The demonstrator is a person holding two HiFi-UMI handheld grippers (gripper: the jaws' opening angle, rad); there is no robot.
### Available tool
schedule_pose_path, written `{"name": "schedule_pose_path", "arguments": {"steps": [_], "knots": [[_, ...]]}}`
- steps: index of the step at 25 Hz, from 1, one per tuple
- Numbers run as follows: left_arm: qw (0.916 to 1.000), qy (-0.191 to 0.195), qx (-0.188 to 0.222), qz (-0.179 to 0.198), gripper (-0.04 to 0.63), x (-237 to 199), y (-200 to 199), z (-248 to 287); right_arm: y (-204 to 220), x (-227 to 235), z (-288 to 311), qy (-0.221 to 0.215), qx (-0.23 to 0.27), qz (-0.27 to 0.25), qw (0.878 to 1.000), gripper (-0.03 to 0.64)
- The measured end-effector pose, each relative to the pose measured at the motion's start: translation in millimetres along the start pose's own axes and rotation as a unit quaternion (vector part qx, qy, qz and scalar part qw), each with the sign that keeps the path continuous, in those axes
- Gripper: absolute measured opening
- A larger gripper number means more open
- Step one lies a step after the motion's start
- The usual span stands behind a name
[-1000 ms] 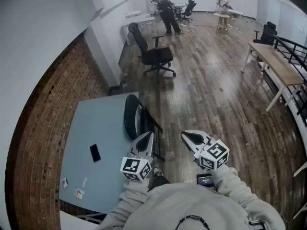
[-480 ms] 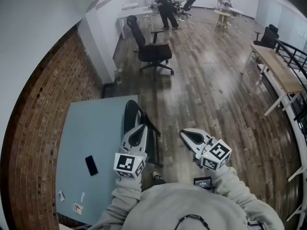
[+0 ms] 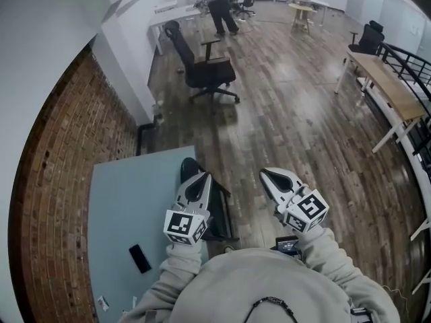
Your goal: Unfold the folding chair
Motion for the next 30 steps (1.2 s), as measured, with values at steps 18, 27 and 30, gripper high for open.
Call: {"name": "schedule_pose_path", "arguments": {"steps": [18,27,30], "knots": [[0.9971,-0.061,-0.041,-0.021,0.006,-40,23,35,9,59,79,-0.006,-0.039,0.039,0.998,0.008],[0.9488,-0.15,-0.249,-0.124,0.229,-71,170,-14,196,22,144,-0.052,-0.243,0.101,0.963,0.031],[0.9306,-0.168,-0.295,-0.136,0.33,-77,212,-38,265,-9,166,-0.084,-0.299,0.117,0.943,0.153]]}}
Point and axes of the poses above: the fingertips, and each gripper's own axes: z forward along the fingers, x to its right, y out of its underside, the point moved 4 cm from there along -z, backward along the fingers, and after that the axes turned 12 degrees about y, right-handed, at the moved point
